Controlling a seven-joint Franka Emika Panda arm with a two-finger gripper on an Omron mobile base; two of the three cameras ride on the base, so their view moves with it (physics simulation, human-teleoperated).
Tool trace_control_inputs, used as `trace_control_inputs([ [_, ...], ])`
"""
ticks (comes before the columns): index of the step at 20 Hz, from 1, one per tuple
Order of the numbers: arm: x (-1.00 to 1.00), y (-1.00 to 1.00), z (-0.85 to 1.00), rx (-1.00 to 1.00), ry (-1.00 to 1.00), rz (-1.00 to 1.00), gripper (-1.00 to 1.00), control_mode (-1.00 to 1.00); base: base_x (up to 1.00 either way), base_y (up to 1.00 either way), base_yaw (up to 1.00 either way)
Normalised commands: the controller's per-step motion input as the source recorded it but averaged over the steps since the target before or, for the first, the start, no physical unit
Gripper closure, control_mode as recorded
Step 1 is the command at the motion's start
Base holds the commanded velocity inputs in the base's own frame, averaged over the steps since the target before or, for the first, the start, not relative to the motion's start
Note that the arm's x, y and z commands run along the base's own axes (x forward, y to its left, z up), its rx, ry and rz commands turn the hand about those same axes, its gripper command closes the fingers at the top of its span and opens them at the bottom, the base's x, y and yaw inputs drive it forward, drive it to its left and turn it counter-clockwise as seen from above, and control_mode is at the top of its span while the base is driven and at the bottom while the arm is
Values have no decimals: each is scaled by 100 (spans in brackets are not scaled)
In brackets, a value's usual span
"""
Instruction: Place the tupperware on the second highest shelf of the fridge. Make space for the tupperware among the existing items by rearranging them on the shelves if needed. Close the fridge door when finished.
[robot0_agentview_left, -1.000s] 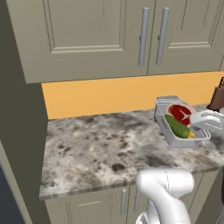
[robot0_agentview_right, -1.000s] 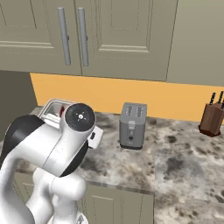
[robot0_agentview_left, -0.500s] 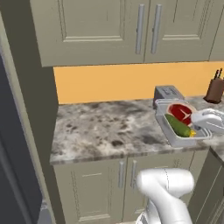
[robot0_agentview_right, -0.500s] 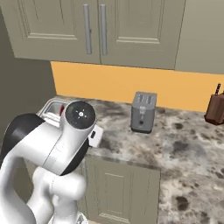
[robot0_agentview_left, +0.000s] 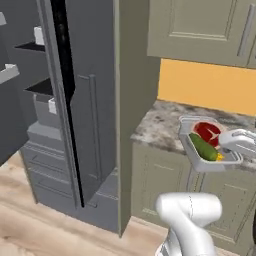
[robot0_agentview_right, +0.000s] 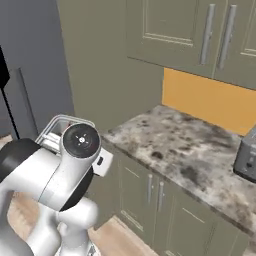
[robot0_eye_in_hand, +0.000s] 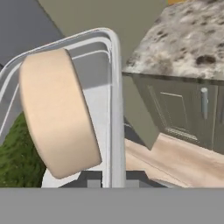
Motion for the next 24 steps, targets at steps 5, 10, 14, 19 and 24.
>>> trace_control_inputs([
  [5, 0, 0, 0, 0, 0, 0, 100, 100, -28, 14, 91],
  [10, 0, 0, 0, 0, 0, 0, 100, 100, 7, 45, 76],
  [14, 0, 0, 0, 0, 0, 0, 100, 100, 54, 80, 48],
  [19, 0, 0, 0, 0, 0, 0, 100, 100, 71, 94, 25],
  [24, 0, 0, 0, 0, 0, 0, 100, 100, 59, 22, -1],
])
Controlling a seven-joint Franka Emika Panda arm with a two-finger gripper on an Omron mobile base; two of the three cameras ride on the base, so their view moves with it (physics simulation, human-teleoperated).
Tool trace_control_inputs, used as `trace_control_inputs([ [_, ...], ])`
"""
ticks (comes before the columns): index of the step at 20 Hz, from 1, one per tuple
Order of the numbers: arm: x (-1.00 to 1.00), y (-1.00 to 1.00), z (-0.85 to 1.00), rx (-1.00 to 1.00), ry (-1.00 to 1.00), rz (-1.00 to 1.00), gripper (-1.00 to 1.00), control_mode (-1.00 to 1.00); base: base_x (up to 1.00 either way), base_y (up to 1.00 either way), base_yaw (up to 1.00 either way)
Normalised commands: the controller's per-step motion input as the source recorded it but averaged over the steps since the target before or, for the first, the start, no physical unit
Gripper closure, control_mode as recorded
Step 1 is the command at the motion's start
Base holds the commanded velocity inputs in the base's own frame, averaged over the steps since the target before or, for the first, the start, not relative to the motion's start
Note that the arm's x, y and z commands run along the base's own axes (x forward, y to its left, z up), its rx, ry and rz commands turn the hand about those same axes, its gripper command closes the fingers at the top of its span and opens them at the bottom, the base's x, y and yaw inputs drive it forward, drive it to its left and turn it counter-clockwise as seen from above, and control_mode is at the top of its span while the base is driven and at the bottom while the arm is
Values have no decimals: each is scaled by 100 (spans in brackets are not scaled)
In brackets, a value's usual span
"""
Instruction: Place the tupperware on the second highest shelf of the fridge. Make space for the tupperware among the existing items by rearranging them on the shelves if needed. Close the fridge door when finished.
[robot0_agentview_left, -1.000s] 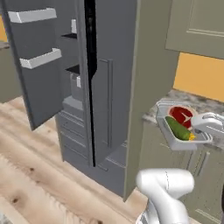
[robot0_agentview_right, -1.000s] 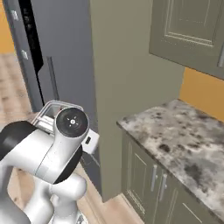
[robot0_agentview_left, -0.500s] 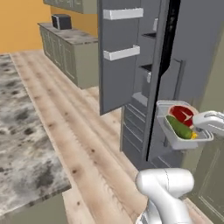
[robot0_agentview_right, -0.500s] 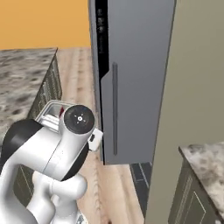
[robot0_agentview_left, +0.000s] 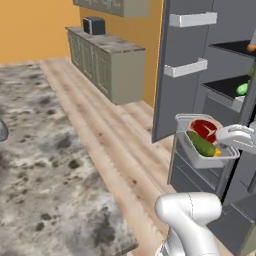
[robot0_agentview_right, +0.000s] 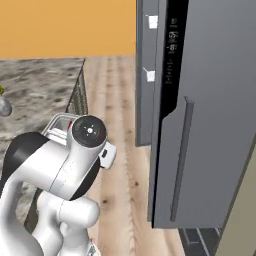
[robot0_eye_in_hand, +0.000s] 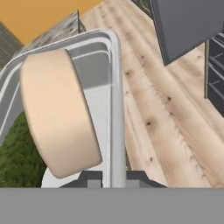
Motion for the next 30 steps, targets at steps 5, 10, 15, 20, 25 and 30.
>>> trace_control_inputs([
  [5, 0, 0, 0, 0, 0, 0, 100, 100, 76, 1, -6],
  [10, 0, 0, 0, 0, 0, 0, 100, 100, 100, 6, 1],
  [15, 0, 0, 0, 0, 0, 0, 100, 100, 100, 9, 2],
  [20, 0, 0, 0, 0, 0, 0, 100, 100, 91, 6, -2],
  [25, 0, 0, 0, 0, 0, 0, 100, 100, 43, -6, -35],
  [30, 0, 0, 0, 0, 0, 0, 100, 100, 88, 0, -47],
])
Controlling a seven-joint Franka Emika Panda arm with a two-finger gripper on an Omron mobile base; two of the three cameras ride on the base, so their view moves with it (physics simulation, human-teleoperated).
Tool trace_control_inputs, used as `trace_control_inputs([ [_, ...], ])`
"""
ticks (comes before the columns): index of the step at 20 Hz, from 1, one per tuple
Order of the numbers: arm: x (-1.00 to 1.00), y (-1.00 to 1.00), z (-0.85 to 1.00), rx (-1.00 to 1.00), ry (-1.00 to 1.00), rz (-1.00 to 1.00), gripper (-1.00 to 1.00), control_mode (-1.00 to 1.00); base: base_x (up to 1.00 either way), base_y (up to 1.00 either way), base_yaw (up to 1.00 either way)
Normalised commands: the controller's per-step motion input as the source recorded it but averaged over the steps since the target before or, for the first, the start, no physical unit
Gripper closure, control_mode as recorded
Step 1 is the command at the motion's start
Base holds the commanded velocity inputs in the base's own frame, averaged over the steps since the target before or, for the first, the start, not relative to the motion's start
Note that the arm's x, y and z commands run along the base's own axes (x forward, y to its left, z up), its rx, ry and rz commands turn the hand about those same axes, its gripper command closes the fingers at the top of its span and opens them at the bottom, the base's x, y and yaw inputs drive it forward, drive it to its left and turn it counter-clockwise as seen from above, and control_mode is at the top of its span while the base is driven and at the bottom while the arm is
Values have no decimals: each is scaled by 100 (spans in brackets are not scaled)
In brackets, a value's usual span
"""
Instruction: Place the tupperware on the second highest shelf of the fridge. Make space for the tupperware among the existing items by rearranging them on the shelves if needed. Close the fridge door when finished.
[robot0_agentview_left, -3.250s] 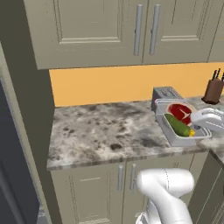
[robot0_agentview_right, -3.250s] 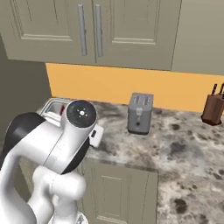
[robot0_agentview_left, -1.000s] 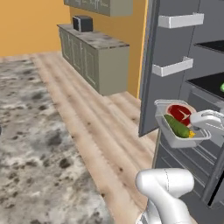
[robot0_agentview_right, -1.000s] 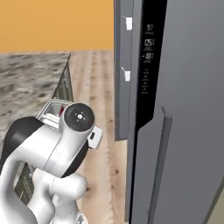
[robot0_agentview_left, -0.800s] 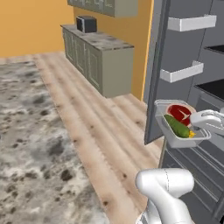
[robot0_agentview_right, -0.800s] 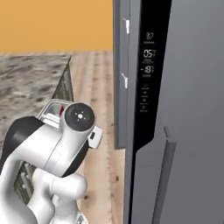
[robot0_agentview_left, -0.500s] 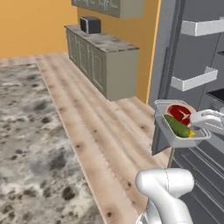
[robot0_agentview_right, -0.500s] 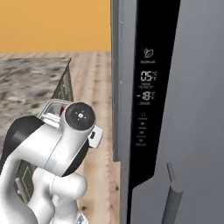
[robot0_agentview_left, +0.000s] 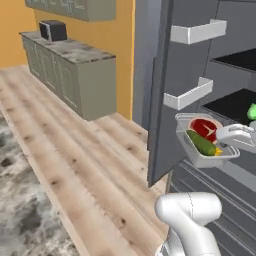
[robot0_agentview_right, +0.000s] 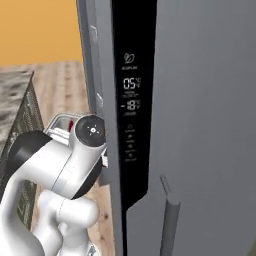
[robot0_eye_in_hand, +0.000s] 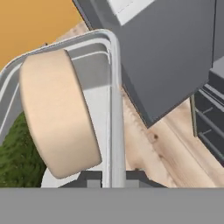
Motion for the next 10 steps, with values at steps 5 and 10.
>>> trace_control_inputs([
  [5, 0, 0, 0, 0, 0, 0, 100, 100, 79, 0, -42],
  [10, 0, 0, 0, 0, 0, 0, 100, 100, 46, 11, -43],
])
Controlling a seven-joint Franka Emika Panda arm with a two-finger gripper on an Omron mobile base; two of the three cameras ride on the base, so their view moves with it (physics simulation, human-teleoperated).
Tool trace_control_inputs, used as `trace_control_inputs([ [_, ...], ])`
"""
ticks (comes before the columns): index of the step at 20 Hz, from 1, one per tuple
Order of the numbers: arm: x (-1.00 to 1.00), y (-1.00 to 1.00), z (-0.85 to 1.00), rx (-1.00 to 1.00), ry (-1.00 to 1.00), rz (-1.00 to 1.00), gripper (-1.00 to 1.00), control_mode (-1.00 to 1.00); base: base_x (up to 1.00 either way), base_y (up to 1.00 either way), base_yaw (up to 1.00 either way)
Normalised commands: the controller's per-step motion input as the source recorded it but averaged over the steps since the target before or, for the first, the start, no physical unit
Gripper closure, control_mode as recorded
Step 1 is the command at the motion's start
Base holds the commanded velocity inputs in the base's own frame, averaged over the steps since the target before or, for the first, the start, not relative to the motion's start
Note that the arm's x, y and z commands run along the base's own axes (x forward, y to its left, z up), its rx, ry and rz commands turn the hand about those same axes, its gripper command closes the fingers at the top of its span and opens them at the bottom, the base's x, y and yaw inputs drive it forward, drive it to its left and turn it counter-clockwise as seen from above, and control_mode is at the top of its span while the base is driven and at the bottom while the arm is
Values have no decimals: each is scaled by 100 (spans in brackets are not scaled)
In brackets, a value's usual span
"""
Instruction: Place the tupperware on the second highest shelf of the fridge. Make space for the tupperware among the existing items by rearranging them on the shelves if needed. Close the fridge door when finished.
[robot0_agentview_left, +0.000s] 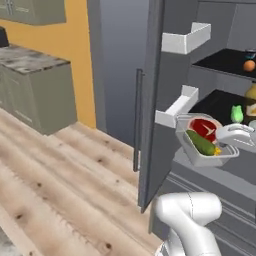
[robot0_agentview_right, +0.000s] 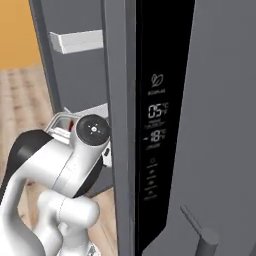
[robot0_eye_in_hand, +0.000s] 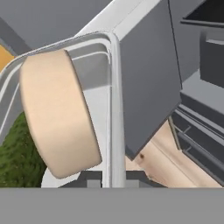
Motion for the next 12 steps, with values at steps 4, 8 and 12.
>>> trace_control_inputs([
  [4, 0, 0, 0, 0, 0, 0, 100, 100, 5, 10, -53],
  [8, 0, 0, 0, 0, 0, 0, 100, 100, 1, 21, -63],
  [12, 0, 0, 0, 0, 0, 0, 100, 100, 20, 30, -72],
])
